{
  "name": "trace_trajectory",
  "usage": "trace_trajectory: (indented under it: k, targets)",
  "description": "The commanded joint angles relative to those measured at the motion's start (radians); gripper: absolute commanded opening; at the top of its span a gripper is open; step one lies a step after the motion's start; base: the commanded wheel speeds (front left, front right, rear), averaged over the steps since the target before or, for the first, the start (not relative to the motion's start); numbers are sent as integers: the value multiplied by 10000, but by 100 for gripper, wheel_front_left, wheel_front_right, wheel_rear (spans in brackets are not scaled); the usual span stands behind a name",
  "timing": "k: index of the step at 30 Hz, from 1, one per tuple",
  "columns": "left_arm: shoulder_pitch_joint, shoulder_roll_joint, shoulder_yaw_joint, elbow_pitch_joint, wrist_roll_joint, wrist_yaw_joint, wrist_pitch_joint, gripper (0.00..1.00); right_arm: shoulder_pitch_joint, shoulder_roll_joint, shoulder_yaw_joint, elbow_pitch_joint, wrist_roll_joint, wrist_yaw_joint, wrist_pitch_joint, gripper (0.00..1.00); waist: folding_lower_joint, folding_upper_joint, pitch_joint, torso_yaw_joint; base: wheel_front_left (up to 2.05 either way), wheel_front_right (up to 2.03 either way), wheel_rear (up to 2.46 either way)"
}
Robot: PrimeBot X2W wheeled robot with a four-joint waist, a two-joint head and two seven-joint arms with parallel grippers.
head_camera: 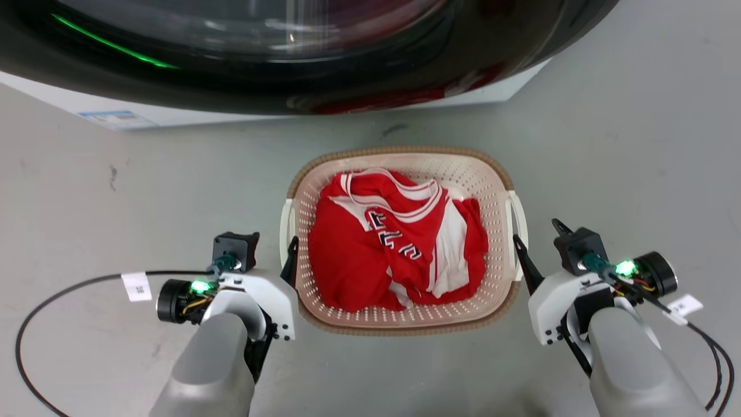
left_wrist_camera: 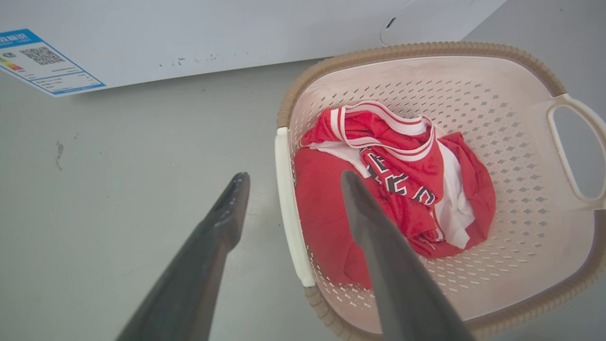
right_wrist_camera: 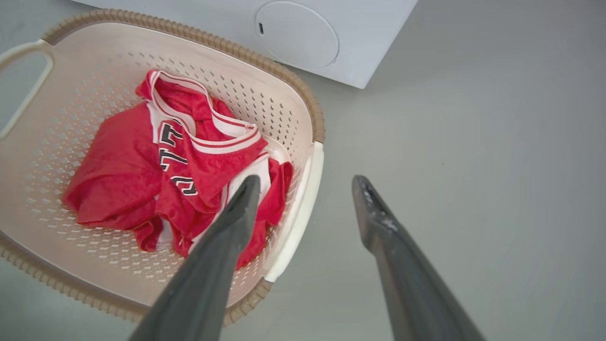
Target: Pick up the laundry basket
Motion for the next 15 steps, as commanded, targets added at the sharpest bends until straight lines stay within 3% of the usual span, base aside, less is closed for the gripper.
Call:
trace_trajectory:
  k: [1, 15]
  targets:
    - [-149, 50, 0, 82, -49, -18, -25, 100, -229, -13, 4, 104, -72, -7, -19, 100, -1, 0, 283, -56, 0, 0, 0]
    - [-1576, 111, -376, 1418, -169, -217, -25, 100, -2030, -34, -608, 2450, -916, -7, -18, 100, -1, 0, 1444, 26, 0, 0, 0]
